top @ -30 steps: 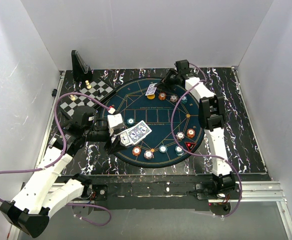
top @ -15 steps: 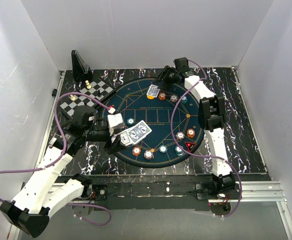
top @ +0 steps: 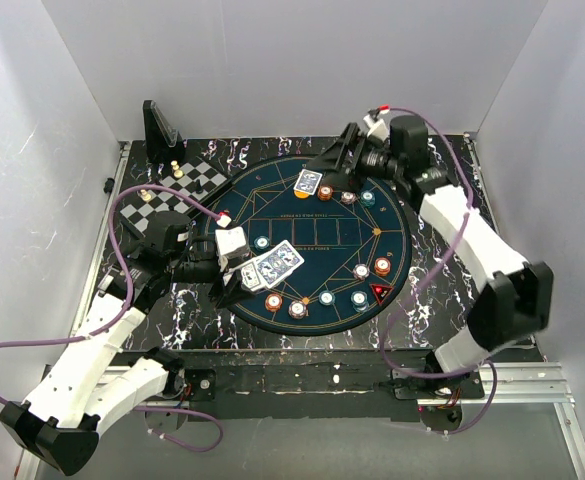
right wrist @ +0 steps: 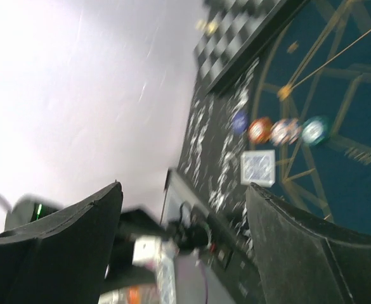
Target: Distribute texas hold em gaming equipment
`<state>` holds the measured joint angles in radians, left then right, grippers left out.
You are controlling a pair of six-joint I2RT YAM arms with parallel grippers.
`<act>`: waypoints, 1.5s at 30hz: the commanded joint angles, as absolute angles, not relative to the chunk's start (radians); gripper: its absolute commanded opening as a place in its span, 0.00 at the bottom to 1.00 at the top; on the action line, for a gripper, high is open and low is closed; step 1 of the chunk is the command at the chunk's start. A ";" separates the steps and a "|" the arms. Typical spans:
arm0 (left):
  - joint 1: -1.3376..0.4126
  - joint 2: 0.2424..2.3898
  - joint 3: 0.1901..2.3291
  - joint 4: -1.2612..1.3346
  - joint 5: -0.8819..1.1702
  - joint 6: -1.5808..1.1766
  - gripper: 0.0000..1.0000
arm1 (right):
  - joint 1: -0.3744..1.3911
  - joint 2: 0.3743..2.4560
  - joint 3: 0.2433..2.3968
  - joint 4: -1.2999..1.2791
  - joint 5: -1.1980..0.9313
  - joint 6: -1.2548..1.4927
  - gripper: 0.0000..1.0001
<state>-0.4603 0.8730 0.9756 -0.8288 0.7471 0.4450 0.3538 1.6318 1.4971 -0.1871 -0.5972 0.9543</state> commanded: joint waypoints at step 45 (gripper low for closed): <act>-0.463 0.844 1.006 -0.788 0.761 0.446 0.00 | 0.816 1.239 1.095 -0.258 -0.434 0.954 0.39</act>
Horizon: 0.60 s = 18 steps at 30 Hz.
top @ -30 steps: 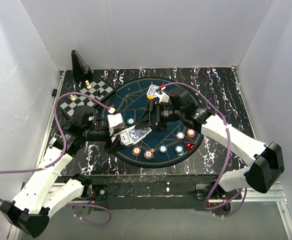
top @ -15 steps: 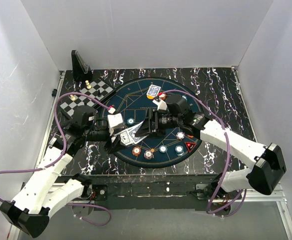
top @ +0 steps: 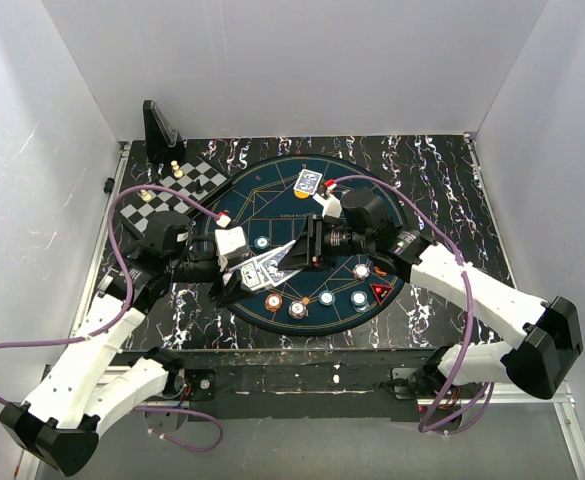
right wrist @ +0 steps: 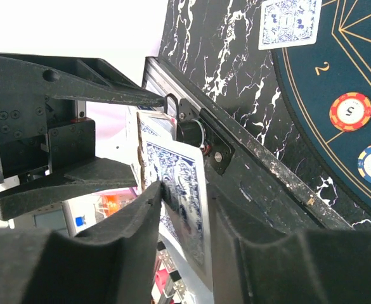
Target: Distribute texas hold em gaming equipment
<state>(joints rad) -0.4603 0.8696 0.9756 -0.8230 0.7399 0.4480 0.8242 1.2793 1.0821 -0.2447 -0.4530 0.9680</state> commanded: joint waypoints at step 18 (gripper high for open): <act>-0.463 0.836 0.999 -0.785 0.759 0.442 0.00 | 0.761 1.160 1.103 -0.359 -0.437 0.910 0.30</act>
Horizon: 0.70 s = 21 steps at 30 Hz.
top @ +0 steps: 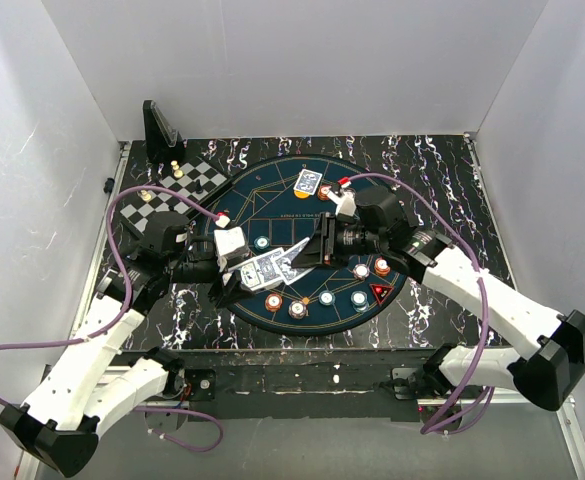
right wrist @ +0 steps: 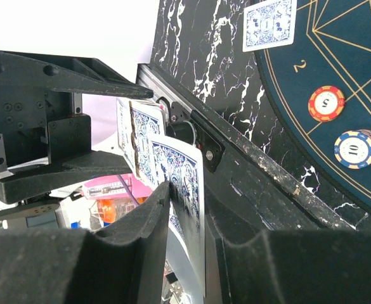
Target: Distribute texas hold em gaming equipment
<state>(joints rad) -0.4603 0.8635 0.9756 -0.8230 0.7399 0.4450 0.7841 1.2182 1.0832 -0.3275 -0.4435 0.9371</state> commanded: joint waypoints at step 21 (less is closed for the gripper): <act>-0.465 0.831 0.999 -0.788 0.755 0.443 0.00 | 0.439 1.034 0.937 -0.410 -0.541 0.851 0.01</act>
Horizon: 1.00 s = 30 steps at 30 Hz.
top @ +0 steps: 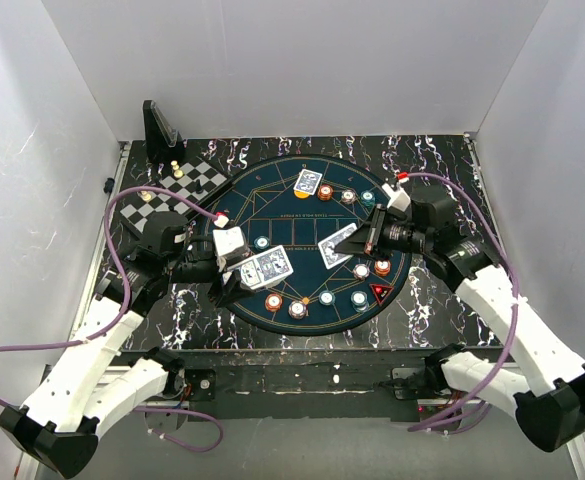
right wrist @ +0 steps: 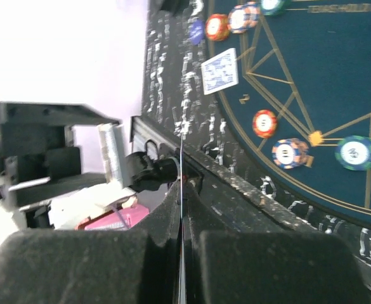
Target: Distribute texas hold em gaming equipment
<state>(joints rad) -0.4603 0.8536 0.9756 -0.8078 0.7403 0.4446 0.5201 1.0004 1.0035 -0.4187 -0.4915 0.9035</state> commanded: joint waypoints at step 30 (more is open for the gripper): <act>-0.463 0.839 1.014 -0.787 0.767 0.433 0.00 | 0.405 1.554 0.916 -0.276 -0.290 0.703 0.65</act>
